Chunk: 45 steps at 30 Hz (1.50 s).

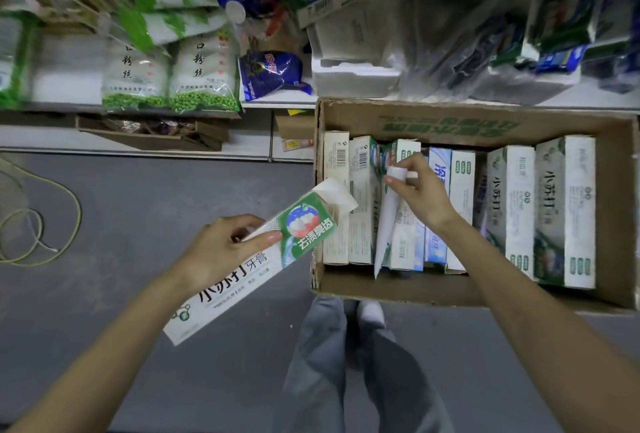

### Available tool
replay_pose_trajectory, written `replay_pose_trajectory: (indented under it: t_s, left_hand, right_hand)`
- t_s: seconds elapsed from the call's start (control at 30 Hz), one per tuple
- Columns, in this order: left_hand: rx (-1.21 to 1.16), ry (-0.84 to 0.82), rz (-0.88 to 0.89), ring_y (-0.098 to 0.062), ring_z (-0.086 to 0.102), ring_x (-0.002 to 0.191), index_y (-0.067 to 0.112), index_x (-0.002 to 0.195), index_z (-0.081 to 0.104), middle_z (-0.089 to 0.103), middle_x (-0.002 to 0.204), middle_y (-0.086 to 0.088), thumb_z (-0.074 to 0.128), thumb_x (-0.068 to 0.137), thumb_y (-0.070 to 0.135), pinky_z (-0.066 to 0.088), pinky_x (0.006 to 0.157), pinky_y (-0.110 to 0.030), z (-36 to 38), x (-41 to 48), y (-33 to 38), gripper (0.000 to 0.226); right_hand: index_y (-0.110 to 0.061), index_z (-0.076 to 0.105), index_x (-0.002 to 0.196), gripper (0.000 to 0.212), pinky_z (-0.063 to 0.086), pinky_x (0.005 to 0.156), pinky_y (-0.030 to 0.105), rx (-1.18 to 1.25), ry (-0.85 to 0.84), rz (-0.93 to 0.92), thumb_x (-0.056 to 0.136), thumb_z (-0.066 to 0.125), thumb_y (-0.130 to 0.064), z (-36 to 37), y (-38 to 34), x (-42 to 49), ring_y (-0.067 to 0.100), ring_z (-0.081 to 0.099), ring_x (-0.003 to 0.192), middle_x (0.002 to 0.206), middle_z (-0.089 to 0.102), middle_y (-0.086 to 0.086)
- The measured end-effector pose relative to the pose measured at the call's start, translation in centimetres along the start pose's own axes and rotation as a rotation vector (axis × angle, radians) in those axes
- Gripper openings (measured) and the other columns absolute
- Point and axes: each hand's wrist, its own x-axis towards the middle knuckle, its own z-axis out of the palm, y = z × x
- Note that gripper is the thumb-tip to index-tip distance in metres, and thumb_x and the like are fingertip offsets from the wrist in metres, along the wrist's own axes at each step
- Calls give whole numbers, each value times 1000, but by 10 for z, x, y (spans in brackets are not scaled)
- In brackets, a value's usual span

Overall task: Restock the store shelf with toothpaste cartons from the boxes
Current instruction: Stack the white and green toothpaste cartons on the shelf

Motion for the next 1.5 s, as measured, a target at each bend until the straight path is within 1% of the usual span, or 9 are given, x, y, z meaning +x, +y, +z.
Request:
replay_pose_trajectory:
  t_s: [0.13, 0.23, 0.4, 0.53, 0.7, 0.8, 0.9, 1.13, 1.5]
  left_hand:
    - [31, 28, -13, -8, 63, 63, 31, 95, 70, 73, 81, 1, 66, 72, 67, 45, 57, -20, 1, -3, 6, 43]
    - [49, 20, 2, -13, 66, 69, 37, 91, 70, 73, 83, 1, 62, 64, 72, 47, 61, -24, 0, -11, 19, 45]
    - [125, -4, 69, -18, 67, 79, 38, 93, 70, 73, 87, 3, 57, 61, 79, 51, 71, -33, -12, -27, 54, 54]
    - [192, -3, 112, -13, 66, 78, 28, 102, 68, 73, 92, 3, 64, 78, 64, 48, 65, -21, -21, -47, 101, 44]
    - [284, 56, 220, -19, 62, 90, 32, 103, 67, 66, 97, 3, 65, 74, 60, 50, 86, -41, -28, -82, 149, 41]
    - [272, 93, 303, -18, 66, 86, 48, 86, 61, 72, 94, 8, 63, 72, 66, 51, 80, -39, -31, -104, 172, 23]
    - [253, 117, 374, -14, 67, 80, 50, 86, 62, 72, 88, 12, 59, 64, 80, 53, 74, -41, -33, -122, 189, 38]
    - [196, 217, 451, -10, 67, 81, 56, 87, 62, 71, 87, 19, 59, 64, 80, 53, 79, -41, -33, -157, 202, 33]
    - [-92, 273, 629, 0, 65, 65, 33, 103, 66, 73, 79, 18, 60, 91, 30, 46, 57, -14, -48, -198, 234, 14]
  right_hand:
    - [-18, 51, 109, 22, 52, 64, 22, 173, 2, 23, 91, 61, -9, -19, -4, -18, 22, 59, 79, 113, 53, 9]
    - [-21, 58, 121, 34, 56, 78, 28, 243, 26, 25, 91, 62, -6, -44, -16, -36, 19, 60, 84, 122, 56, 2]
    - [-19, 61, 119, 32, 56, 70, 21, 472, 220, 10, 90, 60, -4, -120, -56, -80, 9, 64, 86, 107, 64, 7]
    - [-24, 66, 102, 19, 57, 75, 30, 555, 253, -15, 87, 65, -13, -179, -106, -119, 17, 64, 89, 96, 64, 4]
    - [-23, 64, 86, 42, 59, 68, 28, 735, 336, -38, 50, 79, -40, -226, -165, -166, 13, 67, 71, 83, 66, -1]
    - [-20, 63, 86, 25, 59, 72, 30, 788, 384, -73, 68, 76, -32, -234, -185, -186, 14, 66, 72, 90, 63, 5]
    - [-18, 62, 92, 21, 58, 77, 33, 806, 422, -100, 76, 72, -26, -234, -197, -200, 11, 67, 68, 90, 63, 7]
    - [-8, 60, 98, 16, 59, 62, 25, 806, 425, -126, 86, 69, -16, -236, -240, -225, 22, 67, 75, 93, 64, 16]
    - [-9, 69, 105, 22, 59, 66, 25, 649, 329, -339, 83, 69, -6, -270, -299, -263, 16, 69, 80, 92, 69, 9]
